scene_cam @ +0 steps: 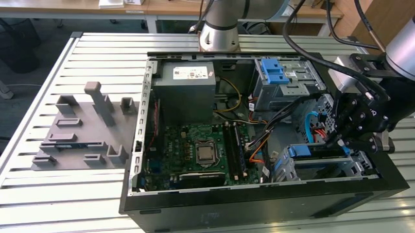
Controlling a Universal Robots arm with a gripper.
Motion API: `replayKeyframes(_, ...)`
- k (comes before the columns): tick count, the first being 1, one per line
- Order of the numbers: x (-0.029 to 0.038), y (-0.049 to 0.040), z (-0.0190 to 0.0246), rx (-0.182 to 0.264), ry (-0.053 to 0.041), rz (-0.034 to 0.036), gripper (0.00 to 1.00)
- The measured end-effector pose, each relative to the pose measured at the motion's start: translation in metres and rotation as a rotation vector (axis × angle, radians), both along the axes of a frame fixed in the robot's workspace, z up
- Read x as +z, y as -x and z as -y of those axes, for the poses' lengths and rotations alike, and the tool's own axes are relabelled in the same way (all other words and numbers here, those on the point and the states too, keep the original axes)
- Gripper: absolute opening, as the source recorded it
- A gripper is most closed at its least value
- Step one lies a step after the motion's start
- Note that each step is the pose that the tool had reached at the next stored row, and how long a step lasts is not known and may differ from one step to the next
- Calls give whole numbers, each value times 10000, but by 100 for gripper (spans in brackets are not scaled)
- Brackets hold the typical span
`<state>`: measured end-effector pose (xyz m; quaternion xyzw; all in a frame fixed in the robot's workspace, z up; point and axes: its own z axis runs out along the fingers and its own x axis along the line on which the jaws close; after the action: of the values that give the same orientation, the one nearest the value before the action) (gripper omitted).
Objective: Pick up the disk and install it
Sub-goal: 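Insert the first disk wire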
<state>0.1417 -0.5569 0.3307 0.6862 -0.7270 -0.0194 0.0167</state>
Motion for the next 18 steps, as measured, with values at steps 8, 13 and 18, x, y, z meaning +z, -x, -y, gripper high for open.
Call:
replayKeyframes(8, 32, 0, 0, 0, -9, -3, 24)
replayKeyframes(13, 82, 0, 0, 0, -12, -2, 24)
replayKeyframes(18, 91, 0, 0, 0, -11, -2, 11)
